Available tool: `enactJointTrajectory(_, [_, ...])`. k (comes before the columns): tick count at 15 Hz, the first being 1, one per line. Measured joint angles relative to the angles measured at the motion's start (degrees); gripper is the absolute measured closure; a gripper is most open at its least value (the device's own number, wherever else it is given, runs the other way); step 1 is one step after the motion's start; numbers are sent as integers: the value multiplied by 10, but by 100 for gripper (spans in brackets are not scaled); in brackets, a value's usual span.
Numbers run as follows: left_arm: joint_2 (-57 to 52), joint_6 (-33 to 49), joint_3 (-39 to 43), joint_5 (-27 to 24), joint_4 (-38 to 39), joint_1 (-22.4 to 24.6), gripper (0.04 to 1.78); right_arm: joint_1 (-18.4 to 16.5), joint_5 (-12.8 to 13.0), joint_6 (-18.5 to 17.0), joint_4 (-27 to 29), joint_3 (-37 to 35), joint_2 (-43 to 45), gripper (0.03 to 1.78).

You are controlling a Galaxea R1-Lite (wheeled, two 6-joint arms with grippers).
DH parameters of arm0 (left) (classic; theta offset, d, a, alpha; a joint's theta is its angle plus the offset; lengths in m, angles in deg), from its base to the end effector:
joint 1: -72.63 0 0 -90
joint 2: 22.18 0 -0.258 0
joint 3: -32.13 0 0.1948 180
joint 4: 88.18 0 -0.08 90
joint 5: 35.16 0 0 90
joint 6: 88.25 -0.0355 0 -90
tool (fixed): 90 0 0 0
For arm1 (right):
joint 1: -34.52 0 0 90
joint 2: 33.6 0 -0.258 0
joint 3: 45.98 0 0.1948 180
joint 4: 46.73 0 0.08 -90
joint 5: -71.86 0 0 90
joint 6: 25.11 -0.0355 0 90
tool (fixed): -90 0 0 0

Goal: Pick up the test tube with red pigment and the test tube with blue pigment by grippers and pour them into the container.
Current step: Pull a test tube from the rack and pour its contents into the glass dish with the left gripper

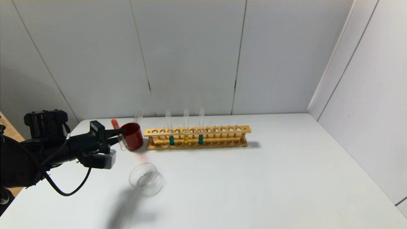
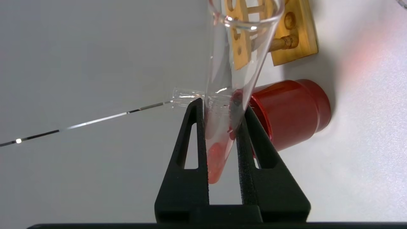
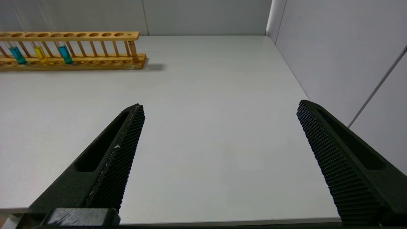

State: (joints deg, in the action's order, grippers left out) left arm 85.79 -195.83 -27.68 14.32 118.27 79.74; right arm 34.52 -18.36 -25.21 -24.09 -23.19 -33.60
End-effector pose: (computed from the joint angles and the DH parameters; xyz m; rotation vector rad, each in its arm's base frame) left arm 0.3094 0.0154 0.0607 1.6439 -0.2901 -0.7040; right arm 0.0371 0.0001 0.0758 0.0017 -0.0026 0.0038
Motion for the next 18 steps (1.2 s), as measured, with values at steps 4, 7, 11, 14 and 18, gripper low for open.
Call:
enactJointTrajectory(4, [1, -14, 0, 3, -1, -12, 151, 0, 0, 0, 0, 0, 0, 6])
enactJointTrajectory(7, [-1, -27, 4, 4, -2, -15, 151, 0, 0, 0, 0, 0, 0, 6])
enactJointTrajectory(11, [-1, -60, 7, 16, -3, -16, 151, 0, 0, 0, 0, 0, 0, 6])
enactJointTrajectory(14, [2, -68, 8, 29, -3, -22, 151, 0, 0, 0, 0, 0, 0, 6])
enactJointTrajectory(18, [2, -73, 26, 43, -2, -32, 151, 0, 0, 0, 0, 0, 0, 6])
